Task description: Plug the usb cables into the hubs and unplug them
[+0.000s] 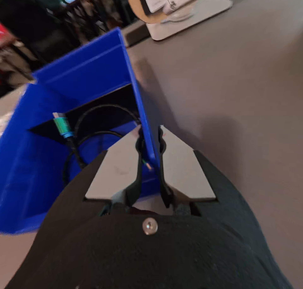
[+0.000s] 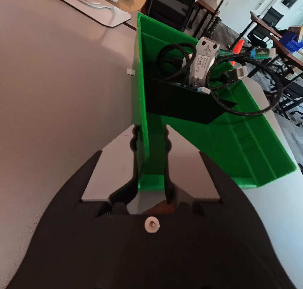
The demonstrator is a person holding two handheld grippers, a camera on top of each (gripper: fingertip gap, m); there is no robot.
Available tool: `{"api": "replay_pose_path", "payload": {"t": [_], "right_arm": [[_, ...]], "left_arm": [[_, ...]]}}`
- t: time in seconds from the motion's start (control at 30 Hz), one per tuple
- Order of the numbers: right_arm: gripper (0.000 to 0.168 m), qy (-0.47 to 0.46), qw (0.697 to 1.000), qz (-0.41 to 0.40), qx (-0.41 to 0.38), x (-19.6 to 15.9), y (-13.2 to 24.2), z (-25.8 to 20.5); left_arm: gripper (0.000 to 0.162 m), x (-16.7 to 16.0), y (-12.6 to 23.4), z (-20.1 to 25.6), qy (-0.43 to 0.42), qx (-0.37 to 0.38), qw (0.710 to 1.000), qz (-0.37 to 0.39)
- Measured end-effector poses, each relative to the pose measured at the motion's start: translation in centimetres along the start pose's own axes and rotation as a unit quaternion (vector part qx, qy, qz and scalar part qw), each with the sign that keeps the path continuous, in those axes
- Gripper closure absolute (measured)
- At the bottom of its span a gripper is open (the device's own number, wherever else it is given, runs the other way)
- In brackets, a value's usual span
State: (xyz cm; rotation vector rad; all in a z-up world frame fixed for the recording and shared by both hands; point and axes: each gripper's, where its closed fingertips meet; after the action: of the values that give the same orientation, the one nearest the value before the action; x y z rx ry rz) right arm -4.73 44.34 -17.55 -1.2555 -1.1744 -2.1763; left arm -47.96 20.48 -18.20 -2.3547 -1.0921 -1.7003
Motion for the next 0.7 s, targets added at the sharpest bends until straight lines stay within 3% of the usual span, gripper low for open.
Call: {"api": "replay_pose_path", "payload": {"t": [0.03, 0.07, 0.17, 0.33, 0.47, 0.7], "right_arm": [[0.164, 0.002, 1.000, -0.001, 0.017, 0.0, -0.2, -0.7], [0.166, -0.007, 0.999, -0.002, 0.033, 0.0, -0.2, -1.4], [0.166, -0.024, 0.999, 0.007, 0.041, 0.5, -0.1, -3.1], [0.160, -0.054, 0.996, 0.028, 0.063, 2.7, -0.2, -9.7], [0.157, -0.077, 0.995, 0.038, 0.061, 5.1, -0.9, -15.8], [0.142, -0.085, 0.987, 0.056, 0.125, 11.9, -3.5, -31.5]], "left_arm": [[0.153, -0.1, -0.2, -0.7, -0.003, 0.030, 1.000, -0.002], [0.158, -0.2, -0.2, -1.8, -0.023, 0.060, 0.998, 0.004], [0.158, -0.1, 1.4, -2.7, -0.013, 0.031, 0.999, 0.025], [0.159, 0.7, 5.0, -6.0, -0.011, 0.033, 0.999, 0.042], [0.159, 3.4, 9.0, -9.2, 0.004, 0.042, 0.995, 0.088], [0.159, 6.6, 15.2, -12.7, 0.016, 0.049, 0.984, 0.171]]}}
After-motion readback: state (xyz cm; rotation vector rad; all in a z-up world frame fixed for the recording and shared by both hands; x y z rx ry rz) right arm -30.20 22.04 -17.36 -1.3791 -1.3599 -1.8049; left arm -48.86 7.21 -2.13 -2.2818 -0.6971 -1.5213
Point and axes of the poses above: each gripper's, where its closed fingertips meet, y back along the fingers, x out of its top, z = x × y across the jaws, and after that the axes turned 12 degrees about x, right-handed
